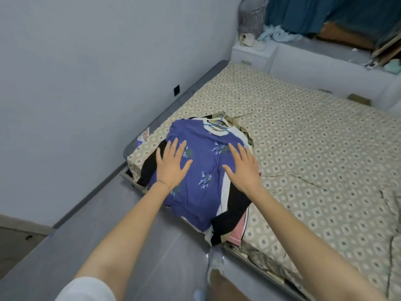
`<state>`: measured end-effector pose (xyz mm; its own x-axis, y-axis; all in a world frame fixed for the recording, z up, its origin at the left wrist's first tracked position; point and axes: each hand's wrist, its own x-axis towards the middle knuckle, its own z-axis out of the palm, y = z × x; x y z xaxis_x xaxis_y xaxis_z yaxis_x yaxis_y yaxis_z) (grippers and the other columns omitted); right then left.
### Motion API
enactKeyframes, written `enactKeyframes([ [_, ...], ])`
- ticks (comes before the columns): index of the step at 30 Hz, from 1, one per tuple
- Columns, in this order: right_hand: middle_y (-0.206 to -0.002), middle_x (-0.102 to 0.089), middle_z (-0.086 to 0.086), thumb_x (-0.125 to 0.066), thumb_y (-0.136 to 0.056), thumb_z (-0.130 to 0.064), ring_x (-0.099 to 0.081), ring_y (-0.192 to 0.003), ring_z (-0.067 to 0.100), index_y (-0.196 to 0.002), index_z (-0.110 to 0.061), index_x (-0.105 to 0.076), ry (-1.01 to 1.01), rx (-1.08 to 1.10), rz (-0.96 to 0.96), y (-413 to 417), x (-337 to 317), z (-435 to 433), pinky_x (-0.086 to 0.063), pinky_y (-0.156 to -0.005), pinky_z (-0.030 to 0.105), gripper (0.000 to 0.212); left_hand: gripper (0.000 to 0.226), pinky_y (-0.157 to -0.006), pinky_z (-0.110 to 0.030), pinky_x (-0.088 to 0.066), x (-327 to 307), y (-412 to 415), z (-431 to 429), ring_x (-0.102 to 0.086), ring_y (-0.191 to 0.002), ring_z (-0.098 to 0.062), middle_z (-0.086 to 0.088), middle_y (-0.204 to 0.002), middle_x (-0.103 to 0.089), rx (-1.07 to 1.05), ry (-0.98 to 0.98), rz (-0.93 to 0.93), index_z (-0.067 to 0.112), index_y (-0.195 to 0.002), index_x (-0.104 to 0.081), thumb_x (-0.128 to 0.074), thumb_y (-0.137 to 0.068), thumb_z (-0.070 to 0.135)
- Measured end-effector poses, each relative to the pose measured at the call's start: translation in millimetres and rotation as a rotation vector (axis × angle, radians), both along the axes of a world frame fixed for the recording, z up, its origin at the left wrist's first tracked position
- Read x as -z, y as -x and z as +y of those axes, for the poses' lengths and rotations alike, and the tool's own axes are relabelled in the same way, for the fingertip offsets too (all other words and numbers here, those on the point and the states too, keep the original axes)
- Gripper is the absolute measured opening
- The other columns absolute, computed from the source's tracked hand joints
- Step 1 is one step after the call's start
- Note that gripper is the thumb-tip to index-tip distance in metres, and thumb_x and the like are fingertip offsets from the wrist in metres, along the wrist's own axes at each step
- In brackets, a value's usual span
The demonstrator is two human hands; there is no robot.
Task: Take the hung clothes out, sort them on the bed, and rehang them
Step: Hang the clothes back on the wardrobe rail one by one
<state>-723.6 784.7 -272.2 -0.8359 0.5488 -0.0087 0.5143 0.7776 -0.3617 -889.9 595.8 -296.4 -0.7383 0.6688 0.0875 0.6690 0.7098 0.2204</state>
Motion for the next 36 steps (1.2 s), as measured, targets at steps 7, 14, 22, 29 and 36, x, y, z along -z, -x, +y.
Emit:
enactKeyframes([
  [7, -0.164, -0.009, 0.006, -0.048, -0.098, -0.046, -0.003, -0.151, 0.028, -0.156, -0.028, -0.012, 0.058, 0.074, -0.022, 55, 24, 85, -0.009, -0.12, 0.046, 0.071, 0.067, -0.121, -0.053, -0.003, 17, 60, 86, -0.004, -0.153, -0.022, 0.0, -0.166, -0.007, 0.027, 0.009, -0.03, 0.028, -0.158, -0.016, -0.04, -0.1, 0.053],
  [14, -0.164, -0.006, 0.005, -0.045, -0.099, -0.047, -0.002, -0.151, 0.027, -0.156, -0.027, -0.01, 0.12, 0.099, -0.066, 101, 47, 140, -0.01, -0.12, 0.047, 0.07, 0.067, -0.121, -0.055, -0.004, 39, 108, 141, -0.008, -0.153, -0.024, -0.002, -0.166, -0.011, 0.017, 0.013, -0.06, 0.027, -0.157, -0.018, -0.043, -0.1, 0.051],
  [22, -0.164, -0.004, 0.005, -0.044, -0.099, -0.047, 0.0, -0.151, 0.027, -0.157, -0.027, -0.008, 0.165, 0.166, -0.131, 142, 97, 180, -0.007, -0.121, 0.045, 0.071, 0.067, -0.121, -0.053, 0.001, 98, 165, 192, -0.007, -0.153, -0.022, -0.001, -0.166, -0.011, 0.084, 0.076, -0.103, 0.027, -0.158, -0.016, -0.037, -0.101, 0.054],
  [29, -0.165, 0.001, 0.006, -0.043, -0.101, -0.045, 0.002, -0.151, 0.028, -0.157, -0.026, -0.004, 0.23, 0.258, -0.196, 197, 164, 199, -0.007, -0.121, 0.046, 0.071, 0.067, -0.12, -0.051, 0.002, 172, 231, 237, -0.006, -0.153, -0.021, 0.0, -0.166, -0.011, 0.136, 0.141, -0.173, 0.027, -0.158, -0.016, -0.039, -0.101, 0.055],
  [36, -0.165, 0.001, 0.005, -0.042, -0.101, -0.045, 0.002, -0.151, 0.028, -0.157, -0.026, -0.003, 0.257, 0.337, -0.275, 259, 232, 226, -0.004, -0.121, 0.044, 0.071, 0.069, -0.12, -0.052, 0.001, 248, 302, 271, -0.004, -0.153, -0.021, -0.002, -0.166, -0.011, 0.185, 0.192, -0.254, 0.025, -0.158, -0.015, -0.039, -0.101, 0.053],
])
